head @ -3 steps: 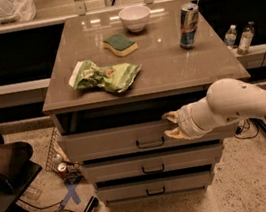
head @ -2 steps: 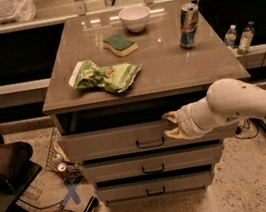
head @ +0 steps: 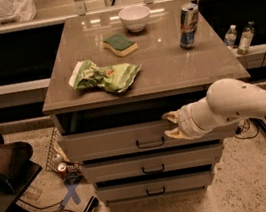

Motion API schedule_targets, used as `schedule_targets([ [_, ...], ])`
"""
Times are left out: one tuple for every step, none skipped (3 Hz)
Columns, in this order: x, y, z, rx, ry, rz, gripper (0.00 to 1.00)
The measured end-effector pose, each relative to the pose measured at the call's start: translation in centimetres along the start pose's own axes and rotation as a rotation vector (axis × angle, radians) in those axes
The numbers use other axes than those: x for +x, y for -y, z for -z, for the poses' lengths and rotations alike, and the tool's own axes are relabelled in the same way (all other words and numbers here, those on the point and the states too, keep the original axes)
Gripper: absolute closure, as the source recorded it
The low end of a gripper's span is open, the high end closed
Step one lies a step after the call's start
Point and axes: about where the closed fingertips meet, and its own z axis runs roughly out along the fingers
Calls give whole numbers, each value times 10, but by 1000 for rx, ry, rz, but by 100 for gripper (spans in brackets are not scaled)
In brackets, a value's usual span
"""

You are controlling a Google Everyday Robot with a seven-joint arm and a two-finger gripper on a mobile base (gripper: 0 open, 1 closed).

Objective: Open top drawer

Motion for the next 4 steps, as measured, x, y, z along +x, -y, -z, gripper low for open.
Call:
schedule_targets([
  [0,0,0,0,0,0,100],
  [0,0,0,0,0,0,80],
  [0,0,0,0,0,0,56],
  [0,0,0,0,0,0,25],
])
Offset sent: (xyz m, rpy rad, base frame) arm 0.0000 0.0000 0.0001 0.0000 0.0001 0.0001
